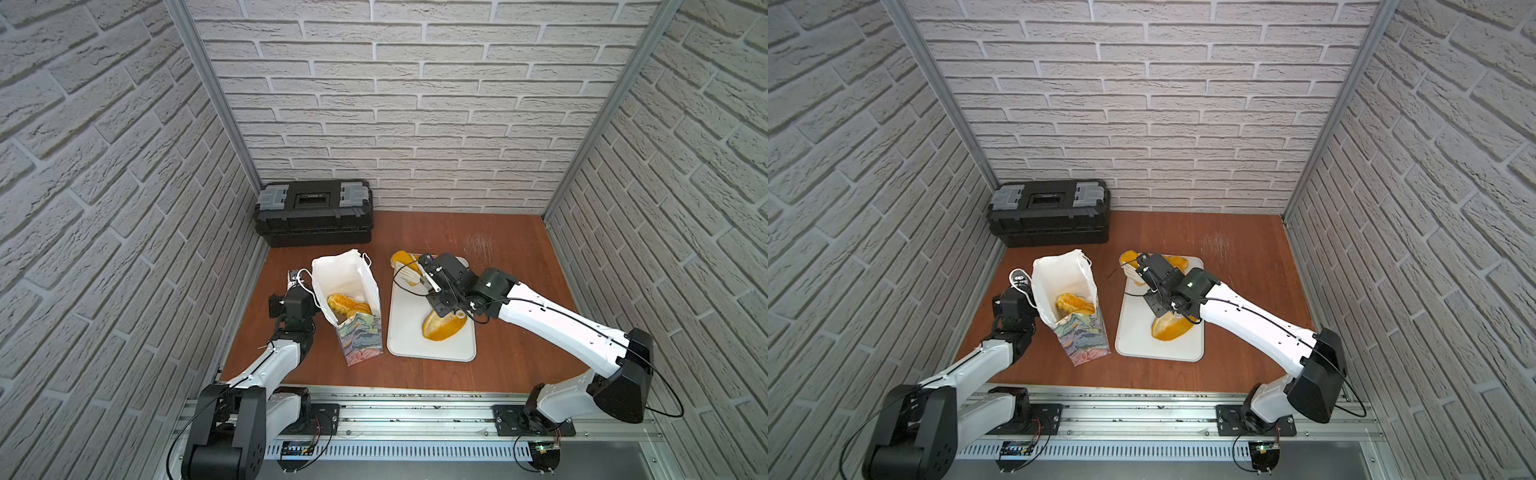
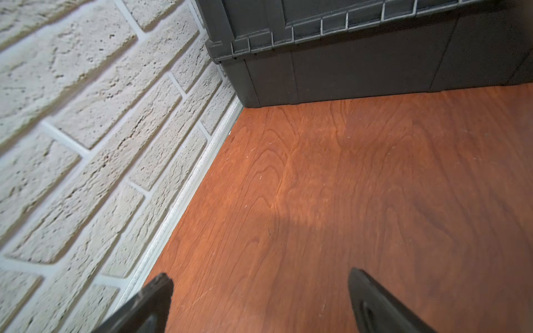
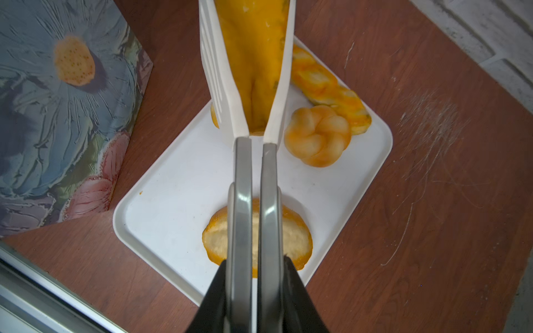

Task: Pack bread into a paper bag
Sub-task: Pick up the fake bread from the plate, then place the fake bread in the paper bag.

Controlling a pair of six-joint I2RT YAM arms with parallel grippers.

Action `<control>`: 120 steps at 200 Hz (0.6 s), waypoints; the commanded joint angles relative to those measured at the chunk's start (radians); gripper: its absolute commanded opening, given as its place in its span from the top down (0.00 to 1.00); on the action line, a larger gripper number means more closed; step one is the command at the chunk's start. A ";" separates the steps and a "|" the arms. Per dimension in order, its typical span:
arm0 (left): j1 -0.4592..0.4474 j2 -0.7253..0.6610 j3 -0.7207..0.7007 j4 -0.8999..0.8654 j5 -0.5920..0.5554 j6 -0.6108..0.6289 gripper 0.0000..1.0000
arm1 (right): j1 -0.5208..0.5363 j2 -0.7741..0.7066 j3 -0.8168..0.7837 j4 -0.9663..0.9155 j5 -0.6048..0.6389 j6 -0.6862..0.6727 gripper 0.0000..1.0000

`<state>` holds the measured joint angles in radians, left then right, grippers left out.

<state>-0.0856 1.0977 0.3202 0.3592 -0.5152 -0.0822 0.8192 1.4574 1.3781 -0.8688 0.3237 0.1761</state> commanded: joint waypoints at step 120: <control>0.004 0.001 -0.007 0.035 -0.006 -0.008 0.02 | 0.050 0.025 0.530 -0.055 0.029 -0.181 0.86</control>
<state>-0.0856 1.0981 0.3206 0.3592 -0.5156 -0.0822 0.8295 1.4727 1.8275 -0.9428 0.3809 0.0326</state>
